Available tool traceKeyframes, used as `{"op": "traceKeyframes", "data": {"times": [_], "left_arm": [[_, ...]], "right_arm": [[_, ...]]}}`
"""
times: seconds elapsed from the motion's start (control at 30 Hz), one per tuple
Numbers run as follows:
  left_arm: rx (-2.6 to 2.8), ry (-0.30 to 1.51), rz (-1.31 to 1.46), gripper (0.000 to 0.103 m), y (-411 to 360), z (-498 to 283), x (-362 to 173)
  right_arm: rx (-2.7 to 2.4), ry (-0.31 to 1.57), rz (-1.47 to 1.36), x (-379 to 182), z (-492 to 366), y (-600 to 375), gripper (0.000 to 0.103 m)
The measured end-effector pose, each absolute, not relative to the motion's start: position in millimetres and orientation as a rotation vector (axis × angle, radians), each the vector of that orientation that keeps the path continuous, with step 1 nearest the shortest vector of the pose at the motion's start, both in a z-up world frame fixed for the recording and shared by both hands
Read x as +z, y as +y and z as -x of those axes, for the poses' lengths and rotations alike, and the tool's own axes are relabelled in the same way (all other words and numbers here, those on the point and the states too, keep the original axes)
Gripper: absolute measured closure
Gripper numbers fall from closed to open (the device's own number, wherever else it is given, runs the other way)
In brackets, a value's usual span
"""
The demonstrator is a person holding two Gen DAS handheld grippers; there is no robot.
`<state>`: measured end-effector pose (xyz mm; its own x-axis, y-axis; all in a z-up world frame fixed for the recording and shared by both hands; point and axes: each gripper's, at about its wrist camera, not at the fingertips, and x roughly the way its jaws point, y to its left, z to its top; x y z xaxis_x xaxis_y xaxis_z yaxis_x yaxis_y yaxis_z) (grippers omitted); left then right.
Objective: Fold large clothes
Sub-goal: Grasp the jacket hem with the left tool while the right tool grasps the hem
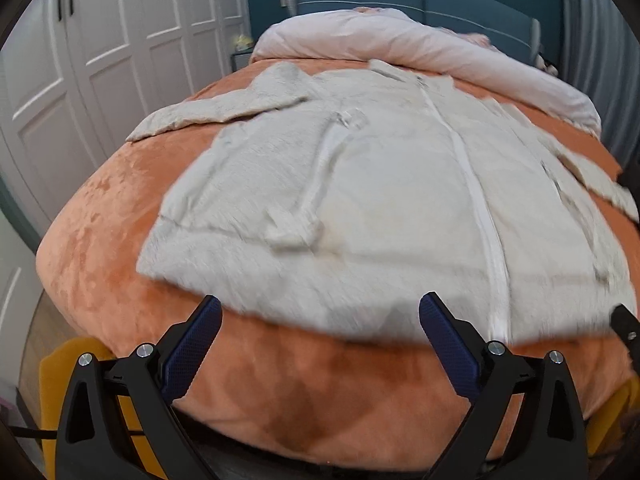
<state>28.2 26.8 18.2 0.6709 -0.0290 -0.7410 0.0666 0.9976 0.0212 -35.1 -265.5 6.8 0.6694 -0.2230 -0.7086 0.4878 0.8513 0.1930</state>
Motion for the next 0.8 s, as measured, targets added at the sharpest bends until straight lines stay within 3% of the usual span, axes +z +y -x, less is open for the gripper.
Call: {"op": "traceKeyframes", "data": {"times": [0.3,0.5,0.8], "left_arm": [[-0.033,0.756,-0.076,0.006,30.8,-102.6,49.9],[-0.005,0.788,-0.031,0.006,29.8,-153.0,44.9],[0.062,0.834,0.056,0.006,38.2,-205.8,25.5]], "right_arm": [[-0.479,0.666,-0.518,26.2,-20.8,-410.6,0.005],[-0.671,0.617,-0.692,12.0,-75.4,-546.7,0.005],[-0.839,0.593,-0.927,-37.6,-115.9,-663.3,0.005]]}}
